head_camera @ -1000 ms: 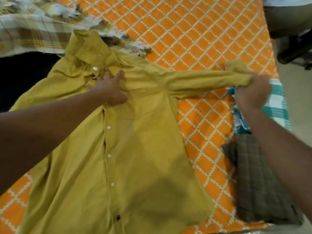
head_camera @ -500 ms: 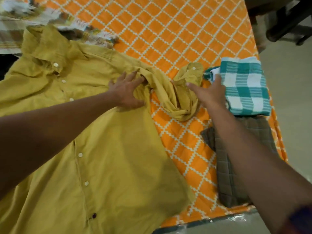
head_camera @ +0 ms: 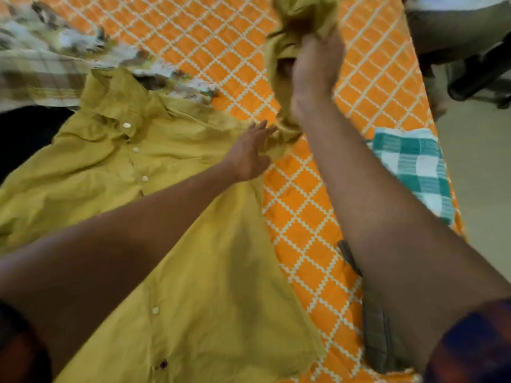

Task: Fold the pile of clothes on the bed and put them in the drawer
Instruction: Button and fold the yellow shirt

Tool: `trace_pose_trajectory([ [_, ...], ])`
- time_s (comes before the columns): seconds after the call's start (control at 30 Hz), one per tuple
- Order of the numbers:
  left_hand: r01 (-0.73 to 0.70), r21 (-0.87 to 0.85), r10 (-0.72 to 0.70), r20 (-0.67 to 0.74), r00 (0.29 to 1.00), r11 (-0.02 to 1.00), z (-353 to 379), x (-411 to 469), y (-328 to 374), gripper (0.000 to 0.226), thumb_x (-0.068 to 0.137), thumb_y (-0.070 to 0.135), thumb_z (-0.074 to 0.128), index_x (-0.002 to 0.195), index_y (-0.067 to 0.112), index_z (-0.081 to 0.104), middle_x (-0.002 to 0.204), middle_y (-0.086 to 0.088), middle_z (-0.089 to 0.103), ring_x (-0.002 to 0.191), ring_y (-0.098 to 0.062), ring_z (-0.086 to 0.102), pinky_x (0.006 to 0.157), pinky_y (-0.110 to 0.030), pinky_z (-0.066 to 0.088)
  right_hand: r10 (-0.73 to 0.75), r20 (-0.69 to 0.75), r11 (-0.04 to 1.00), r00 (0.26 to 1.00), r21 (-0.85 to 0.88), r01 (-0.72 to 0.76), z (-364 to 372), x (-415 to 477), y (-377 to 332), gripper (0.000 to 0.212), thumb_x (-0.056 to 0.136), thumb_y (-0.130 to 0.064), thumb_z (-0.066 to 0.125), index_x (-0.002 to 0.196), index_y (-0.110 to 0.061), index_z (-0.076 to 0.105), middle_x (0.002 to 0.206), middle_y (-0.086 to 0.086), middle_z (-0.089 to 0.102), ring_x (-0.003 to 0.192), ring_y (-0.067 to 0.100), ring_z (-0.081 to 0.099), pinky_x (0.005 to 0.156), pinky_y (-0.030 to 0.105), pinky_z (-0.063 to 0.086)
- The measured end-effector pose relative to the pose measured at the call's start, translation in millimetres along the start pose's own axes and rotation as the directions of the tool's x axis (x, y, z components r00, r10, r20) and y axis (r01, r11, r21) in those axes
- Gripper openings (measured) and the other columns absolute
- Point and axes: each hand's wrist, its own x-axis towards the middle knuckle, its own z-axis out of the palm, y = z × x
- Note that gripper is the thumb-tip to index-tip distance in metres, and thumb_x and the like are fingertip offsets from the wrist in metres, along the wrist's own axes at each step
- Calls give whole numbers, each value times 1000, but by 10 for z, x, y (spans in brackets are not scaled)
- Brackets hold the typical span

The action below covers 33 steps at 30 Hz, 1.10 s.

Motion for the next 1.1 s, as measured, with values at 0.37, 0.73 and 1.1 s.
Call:
trace_pose_trajectory([
  [0.37, 170, -789, -757, -467, 458, 590, -1707, -2271, -1438, 41, 87, 6, 38, 119, 16, 62, 106, -10, 69, 70, -15, 68, 60, -30, 53, 485, 826, 722, 288, -564, 401, 973, -2213, 1033, 24, 83, -6, 58, 87, -16, 80, 95, 1, 73, 95, 23, 66, 79, 36, 51],
  [0.73, 633, 250, -186, -821, 540, 733, -2105, -3668, -2106, 57, 83, 29, 67, 138, 21, 52, 126, -9, 52, 120, -33, 46, 94, -49, 37, 192, 902, 683, 386, -405, 607, 1798, -3076, 1095, 49, 73, -6, 50, 113, -20, 75, 115, -1, 69, 108, 22, 62, 89, 27, 43],
  [1.1, 749, 284, -463, -641, 613, 599, -2950, -4803, -2673, 26, 90, 17, 54, 115, 16, 61, 102, -9, 63, 96, -35, 61, 70, -41, 46, 598, 774, 250, -210, 68, 966, 3387, -3687, 831, 32, 73, -22, 64, 103, -35, 64, 94, -7, 57, 88, 23, 59, 67, 32, 44],
])
